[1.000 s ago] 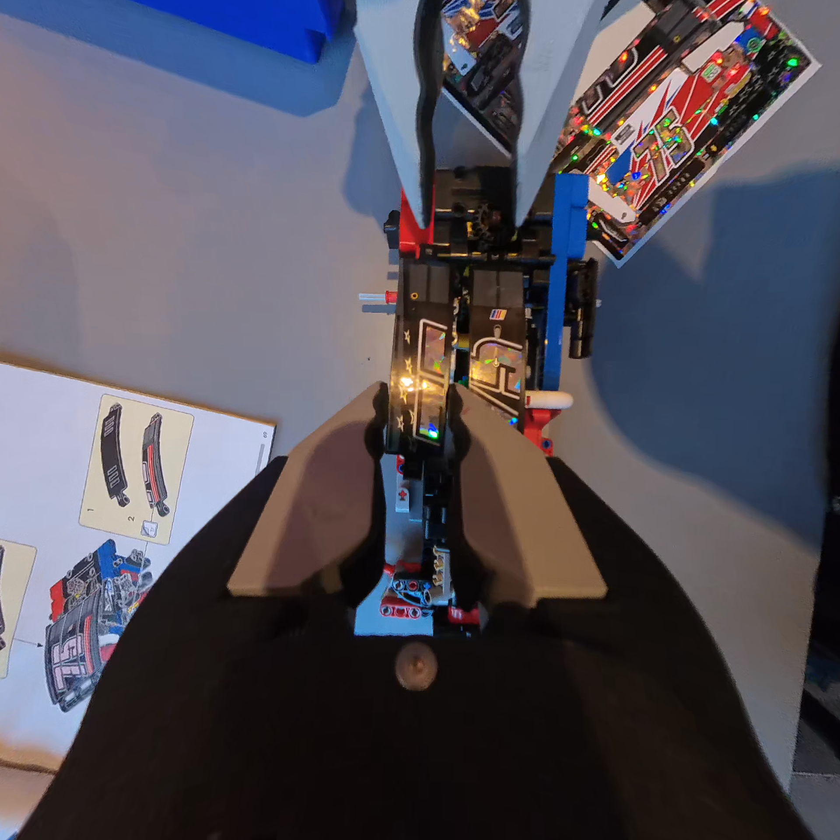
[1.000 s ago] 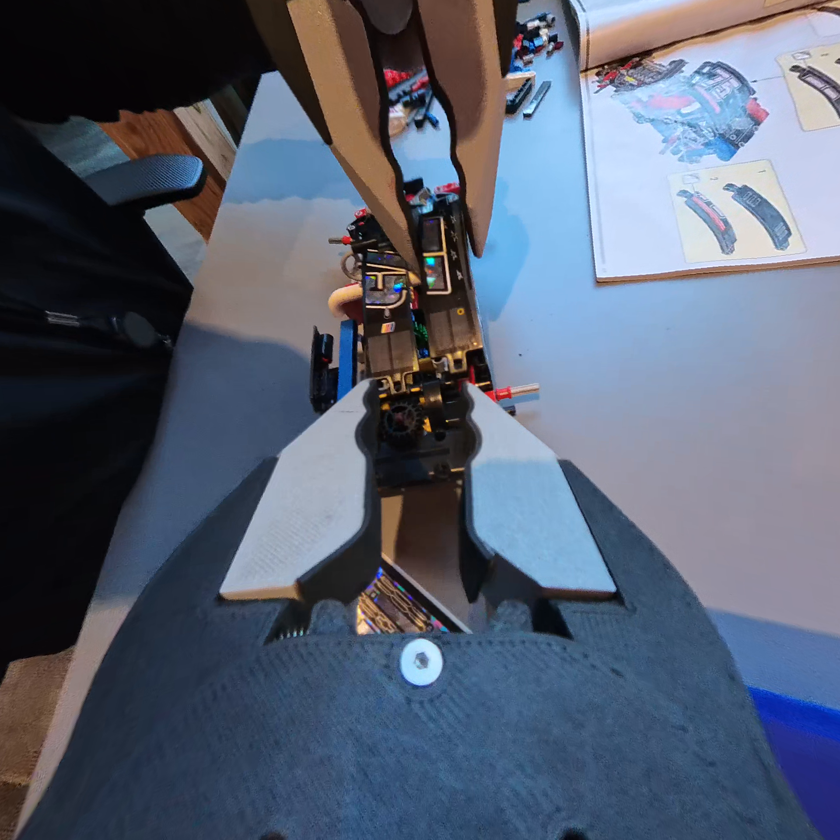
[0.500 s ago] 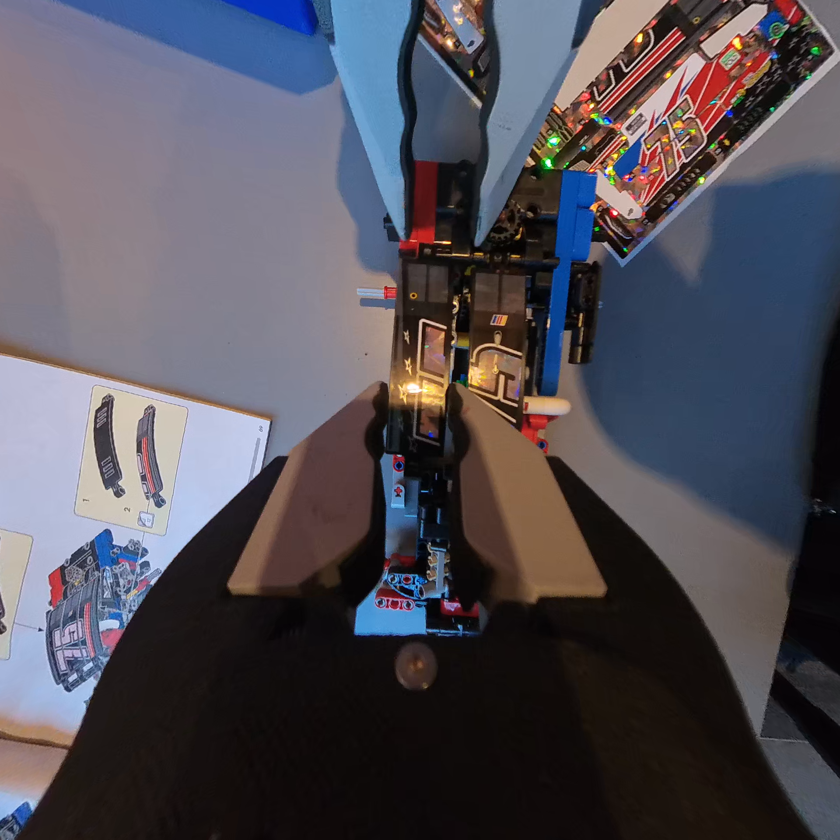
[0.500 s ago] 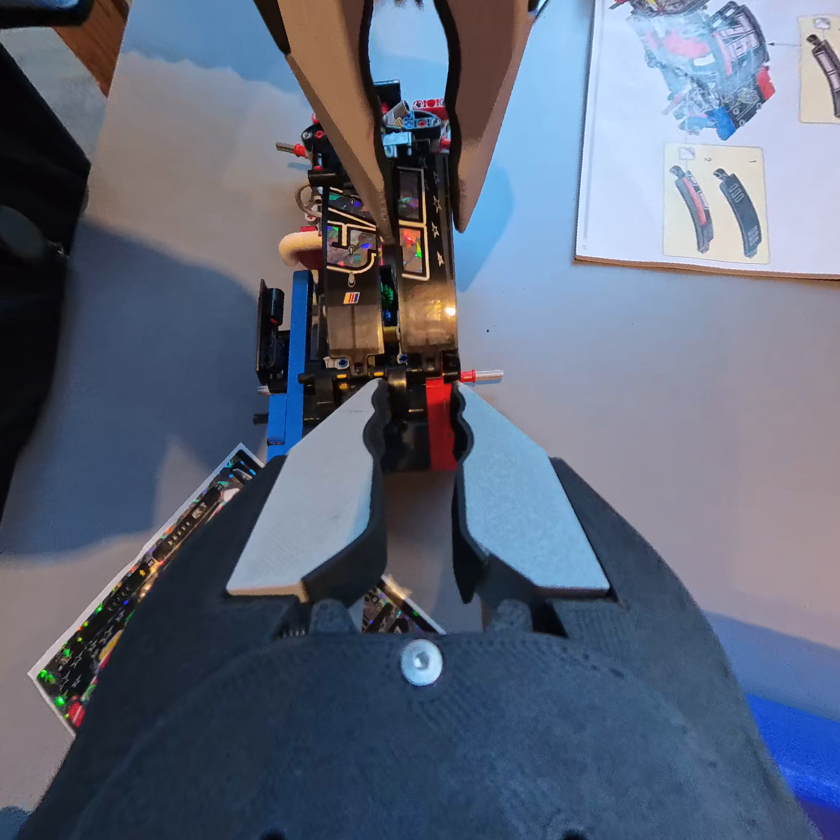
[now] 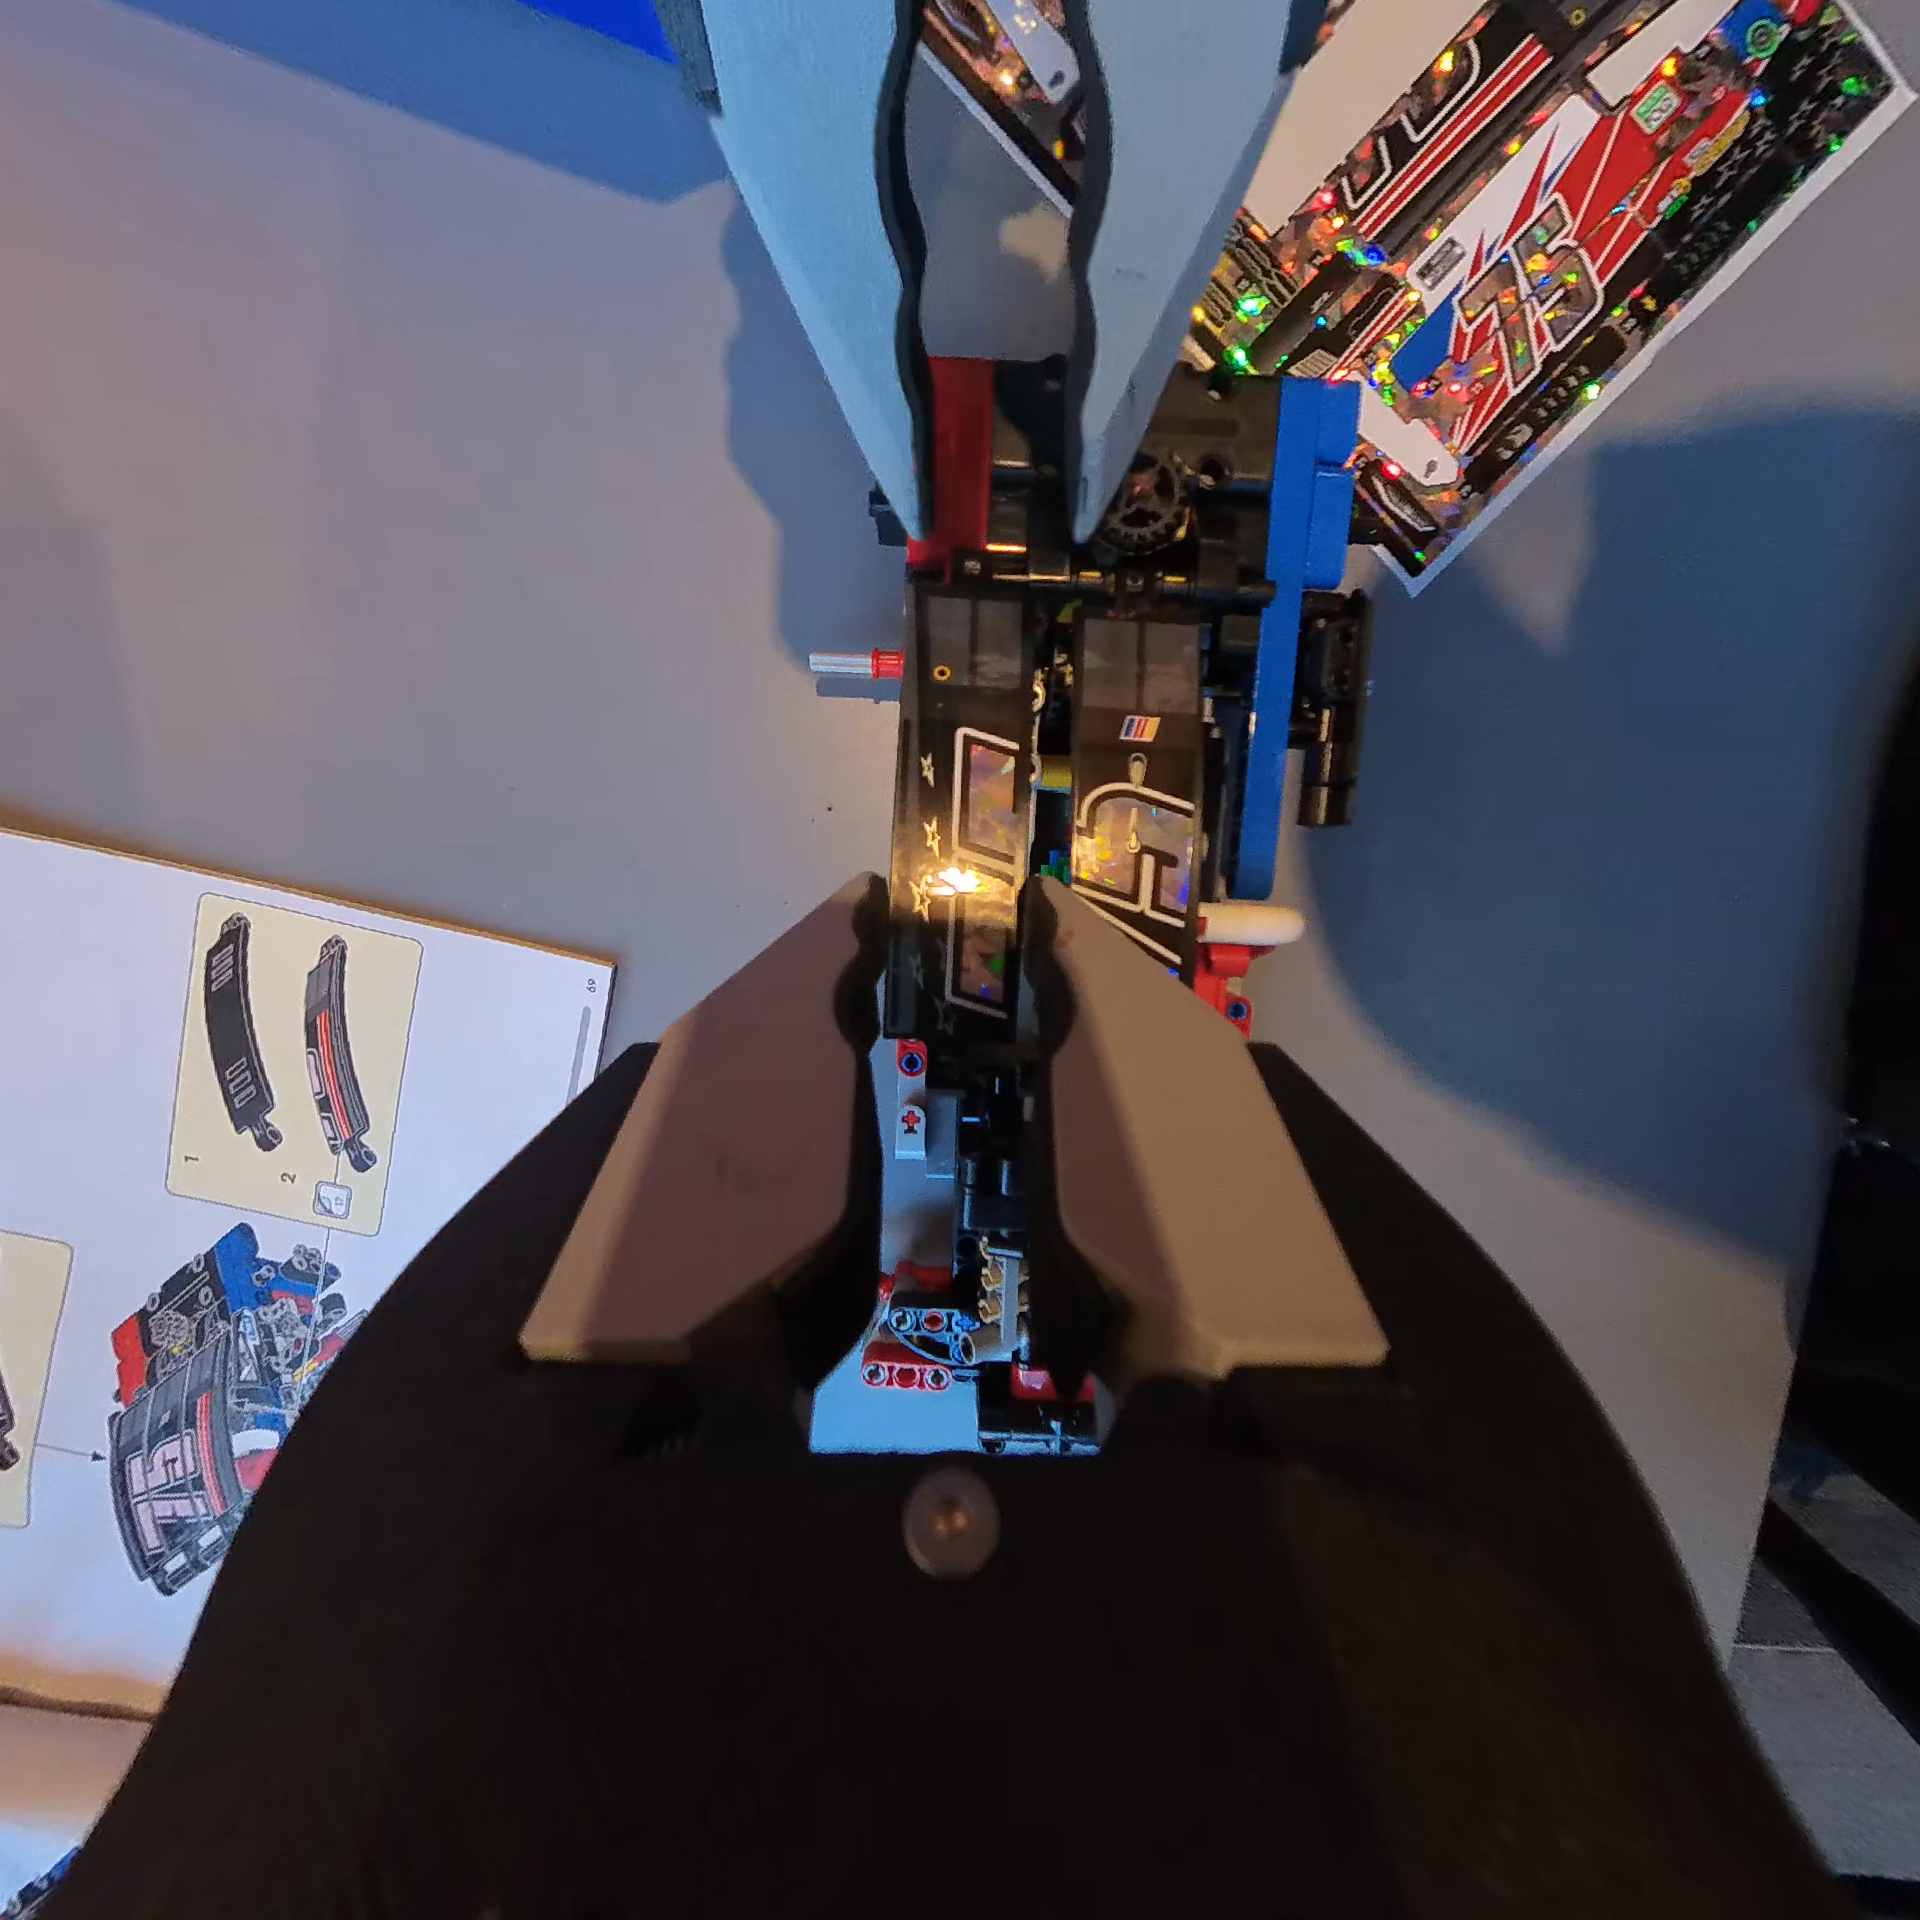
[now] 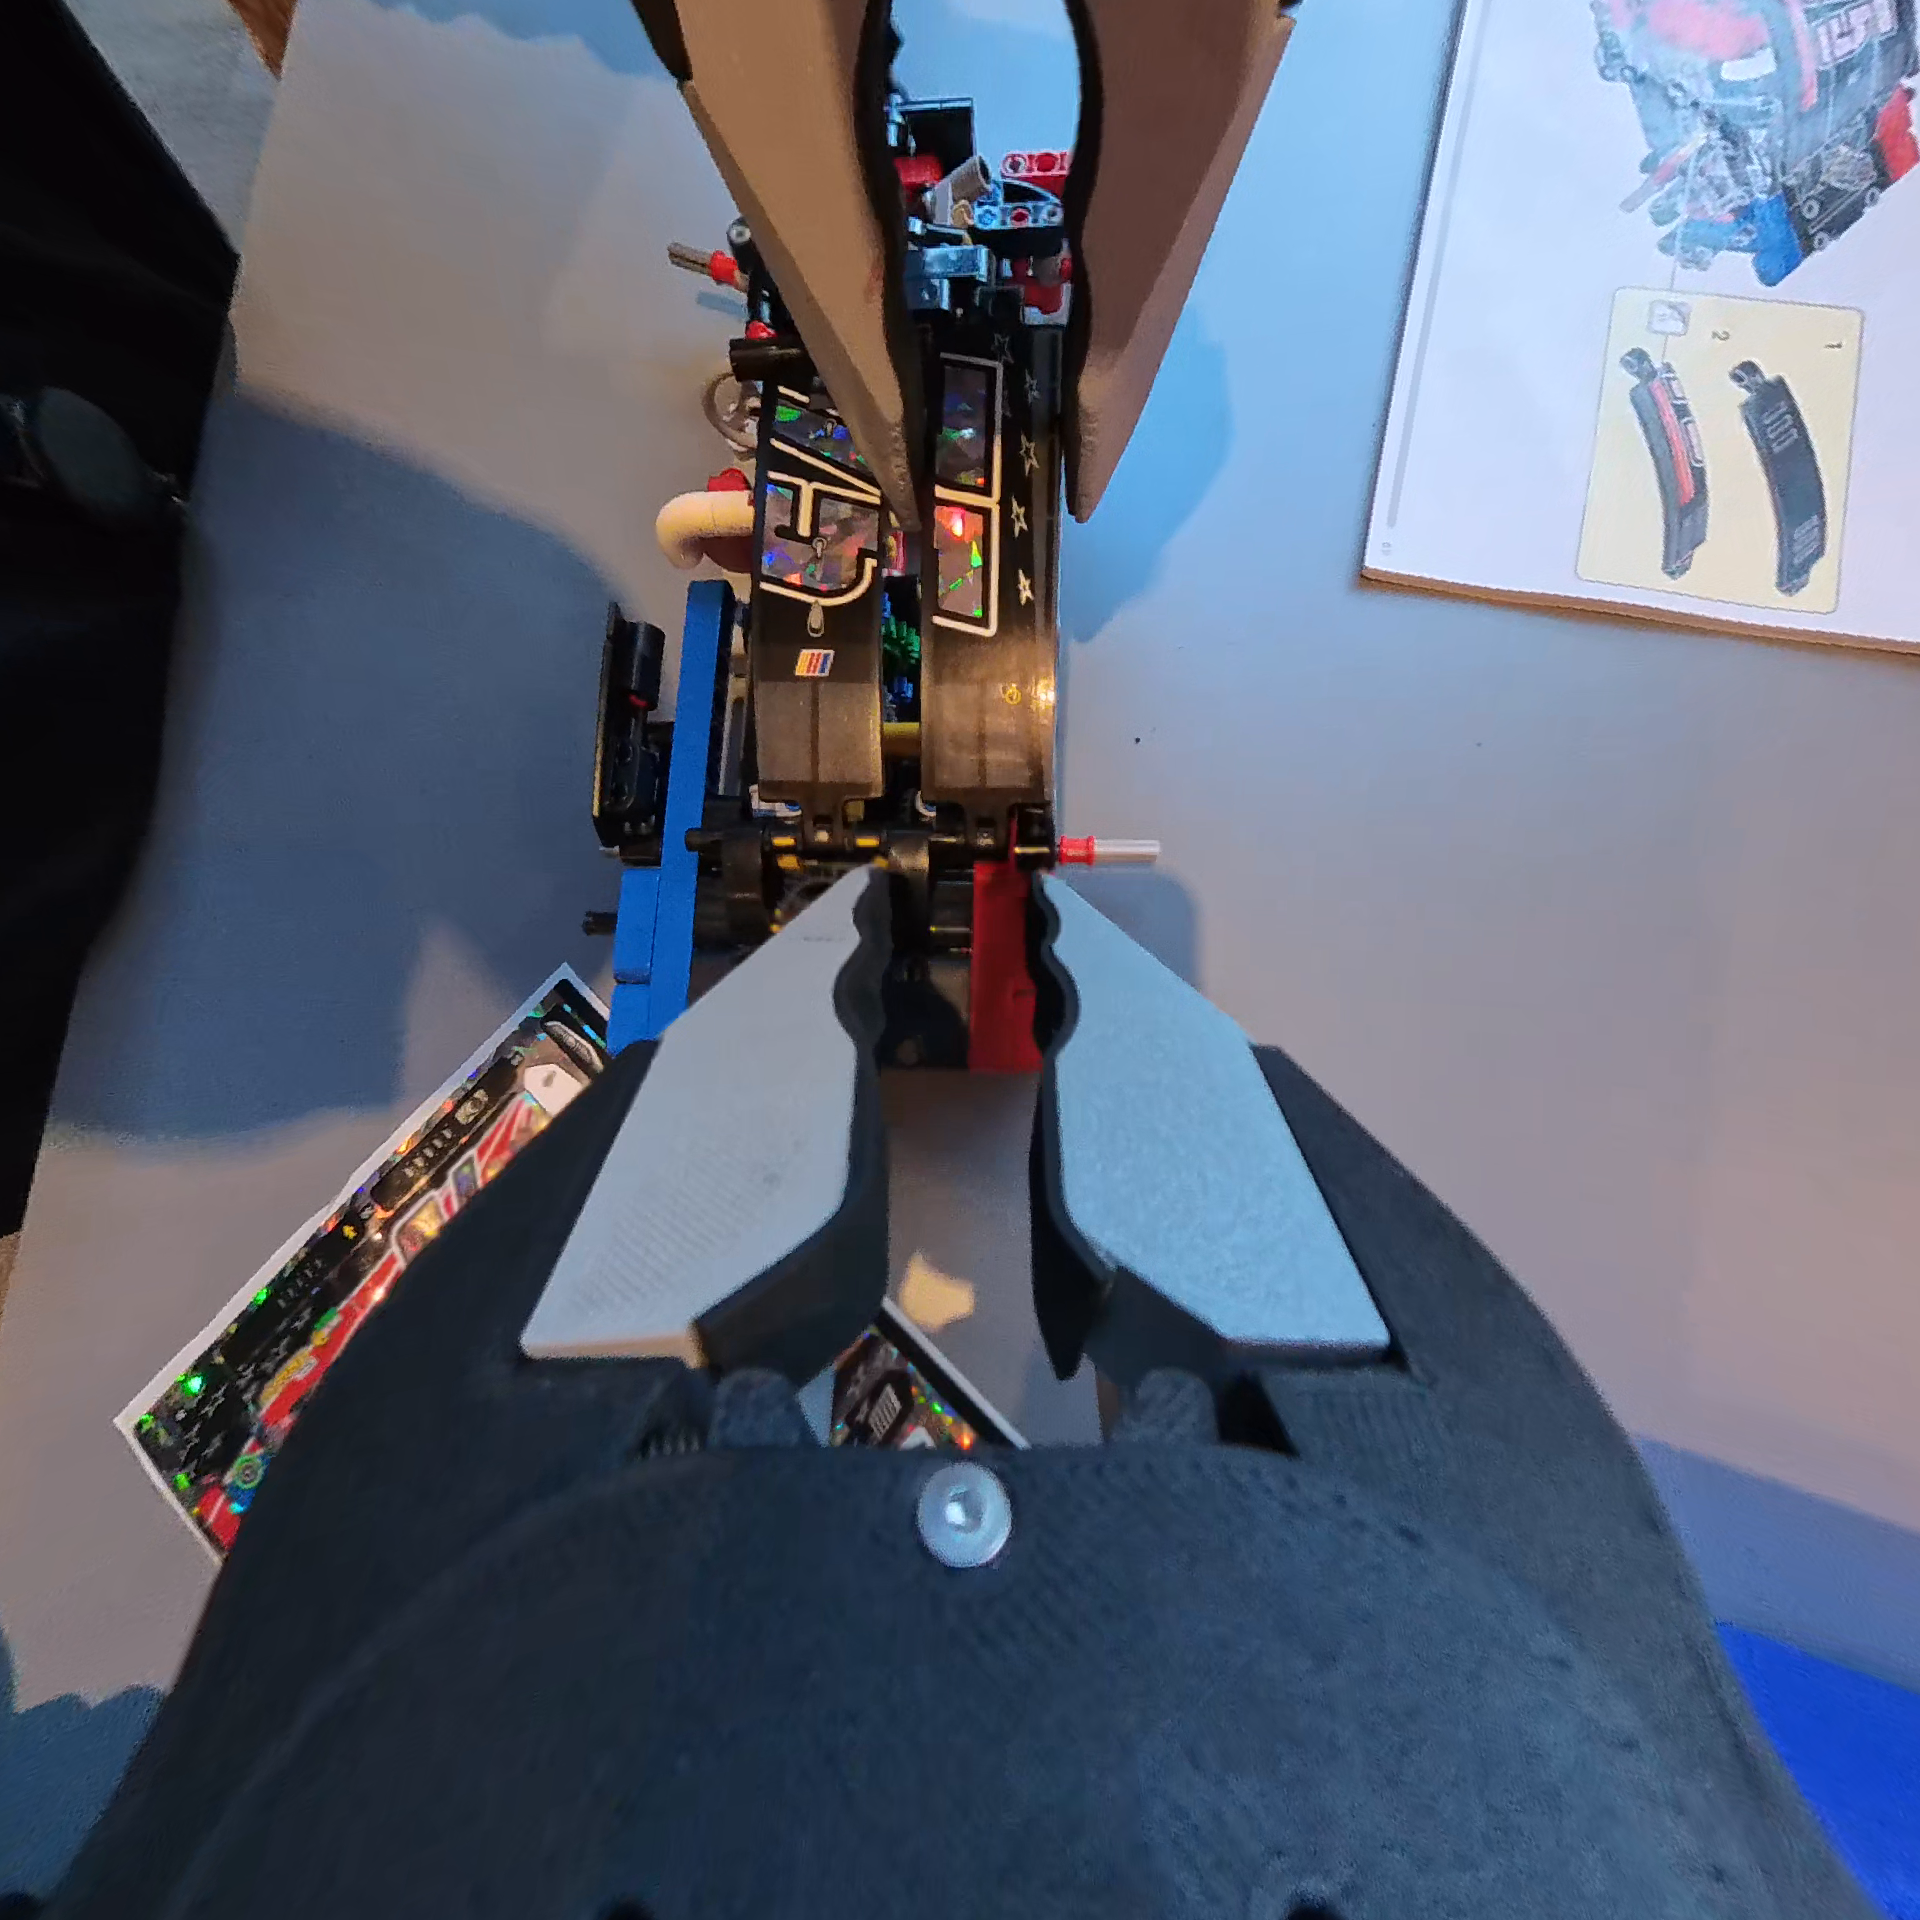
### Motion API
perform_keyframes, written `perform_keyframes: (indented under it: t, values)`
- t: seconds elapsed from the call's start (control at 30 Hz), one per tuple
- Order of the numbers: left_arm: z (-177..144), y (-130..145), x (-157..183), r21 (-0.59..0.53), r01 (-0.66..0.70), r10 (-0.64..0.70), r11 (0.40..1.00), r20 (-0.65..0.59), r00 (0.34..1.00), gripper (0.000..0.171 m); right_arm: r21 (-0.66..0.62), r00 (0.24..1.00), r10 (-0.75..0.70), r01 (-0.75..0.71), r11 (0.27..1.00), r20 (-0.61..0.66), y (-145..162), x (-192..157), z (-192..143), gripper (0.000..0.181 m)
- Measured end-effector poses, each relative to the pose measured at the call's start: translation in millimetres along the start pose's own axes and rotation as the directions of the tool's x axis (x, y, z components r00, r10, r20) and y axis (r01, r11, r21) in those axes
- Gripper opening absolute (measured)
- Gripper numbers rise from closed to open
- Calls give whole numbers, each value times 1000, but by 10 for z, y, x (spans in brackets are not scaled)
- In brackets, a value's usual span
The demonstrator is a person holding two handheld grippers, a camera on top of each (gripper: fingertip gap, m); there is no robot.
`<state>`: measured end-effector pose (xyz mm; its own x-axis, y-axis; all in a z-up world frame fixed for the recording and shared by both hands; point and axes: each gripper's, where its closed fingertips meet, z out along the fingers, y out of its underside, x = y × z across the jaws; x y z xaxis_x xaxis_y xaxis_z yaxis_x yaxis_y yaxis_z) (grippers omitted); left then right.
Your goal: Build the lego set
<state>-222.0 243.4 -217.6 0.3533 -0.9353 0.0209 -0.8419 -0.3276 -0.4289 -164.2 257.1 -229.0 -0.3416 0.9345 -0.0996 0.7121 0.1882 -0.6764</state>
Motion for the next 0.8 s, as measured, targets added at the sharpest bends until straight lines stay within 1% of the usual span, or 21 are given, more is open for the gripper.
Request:
perform_keyframes:
  t: [0.2, 0.4, 0.47, 0.53, 0.7, 0.8]
  values:
    - [12, -1, 8, 0, -1, 1, 1000, -15, 1000, 23, -9, 1000, -3, 3, 1000, 22, -17, -7, 14, 23]
    - [7, 9, 10, -19, -9, 9, 1000, -23, 1000, 23, -117, 998, -54, 59, 991, 42, -23, -16, 39, 24]
    - [8, 11, 10, -22, -13, 12, 1000, -25, 1000, 23, -156, 997, -77, 81, 984, 28, -19, -7, 40, 24]
    - [11, 14, 11, -31, -15, 14, 999, -30, 999, 23, -184, 995, -97, 96, 978, 7, -22, 10, 39, 29]
    - [24, 26, 9, -51, 1, -3, 999, -30, 1000, 23, -180, 993, -114, 114, 977, 11, -36, 4, 51, 28]
    - [44, 50, -1, -38, 30, -31, 999, -29, 999, 23, -162, 993, -119, 120, 980, 12, -52, 1, 64, 28]
